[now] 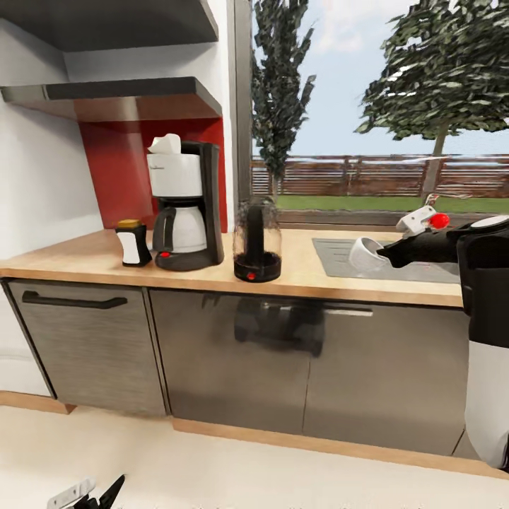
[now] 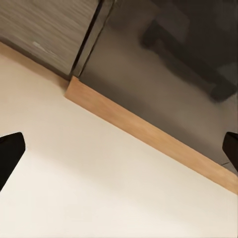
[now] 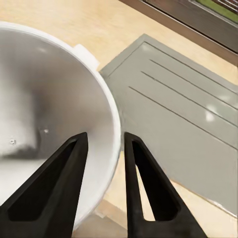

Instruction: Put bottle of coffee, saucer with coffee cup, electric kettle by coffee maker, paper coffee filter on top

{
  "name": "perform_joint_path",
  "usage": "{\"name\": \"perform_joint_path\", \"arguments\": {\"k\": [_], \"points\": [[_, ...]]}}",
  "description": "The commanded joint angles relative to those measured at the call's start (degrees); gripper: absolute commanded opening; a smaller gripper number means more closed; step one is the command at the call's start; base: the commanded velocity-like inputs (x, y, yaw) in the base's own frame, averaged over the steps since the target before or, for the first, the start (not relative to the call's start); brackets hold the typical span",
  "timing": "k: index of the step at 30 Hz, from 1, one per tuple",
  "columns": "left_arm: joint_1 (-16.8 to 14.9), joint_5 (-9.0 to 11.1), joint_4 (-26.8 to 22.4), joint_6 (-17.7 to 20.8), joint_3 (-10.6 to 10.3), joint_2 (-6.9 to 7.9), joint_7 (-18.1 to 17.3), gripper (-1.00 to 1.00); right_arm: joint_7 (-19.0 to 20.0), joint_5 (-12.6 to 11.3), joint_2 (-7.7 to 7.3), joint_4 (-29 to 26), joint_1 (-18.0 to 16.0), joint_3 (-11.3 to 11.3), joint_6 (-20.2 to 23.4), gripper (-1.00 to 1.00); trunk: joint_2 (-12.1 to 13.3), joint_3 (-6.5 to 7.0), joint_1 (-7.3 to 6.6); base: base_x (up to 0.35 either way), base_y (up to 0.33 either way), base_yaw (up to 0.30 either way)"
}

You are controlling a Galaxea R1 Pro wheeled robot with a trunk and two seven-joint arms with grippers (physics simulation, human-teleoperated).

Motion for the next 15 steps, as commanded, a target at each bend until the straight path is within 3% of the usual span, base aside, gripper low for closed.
{"name": "perform_joint_path", "arguments": {"k": [1,8,15], "points": [[0.0,0.5,0.0,0.2,0.0,0.01,-0.2,1.00,0.7,0.5,0.01,0.0,-0.1,0.0,0.4,-1.00,0.0,-0.05,-0.01,-0.093,0.292,-0.022],[0.0,0.5,1.5,-0.3,0.0,0.01,-0.3,1.00,0.8,0.5,0.02,0.0,-0.1,0.0,0.4,-1.00,0.0,0.10,-0.01,-0.029,0.092,-0.183],[0.0,0.5,1.6,-1.3,0.0,0.01,-0.3,1.00,0.8,0.5,0.02,-0.1,-0.4,-0.1,0.5,-1.00,0.0,0.14,-0.01,-0.002,0.223,-0.049]]}}
